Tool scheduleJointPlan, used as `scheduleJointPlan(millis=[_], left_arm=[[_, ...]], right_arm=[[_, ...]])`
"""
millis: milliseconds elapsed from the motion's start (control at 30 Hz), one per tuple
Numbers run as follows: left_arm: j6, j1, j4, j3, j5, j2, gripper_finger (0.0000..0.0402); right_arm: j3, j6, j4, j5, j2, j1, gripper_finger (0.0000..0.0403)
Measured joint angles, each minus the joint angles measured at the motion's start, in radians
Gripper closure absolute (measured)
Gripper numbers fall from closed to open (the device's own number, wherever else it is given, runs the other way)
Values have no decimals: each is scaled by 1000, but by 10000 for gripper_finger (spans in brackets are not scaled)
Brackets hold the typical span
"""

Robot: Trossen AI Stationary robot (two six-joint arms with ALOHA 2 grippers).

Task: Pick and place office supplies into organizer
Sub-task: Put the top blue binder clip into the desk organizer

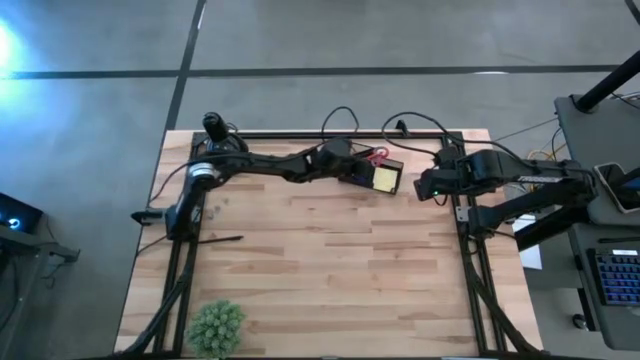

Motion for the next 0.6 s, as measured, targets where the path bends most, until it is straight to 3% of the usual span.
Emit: scheduleJointPlan(millis=[233,367,600], left_arm=[[43,0,-197,60,15,39,377],[91,-4,-256,50,-57,16,377],[168,3,-344,48,-76,28,377]], right_arm=[[-2,6,0,2,-12,0,262],[-2,7,0,3,-19,0,263],[-4,-8,0,41,-23,-1,265]])
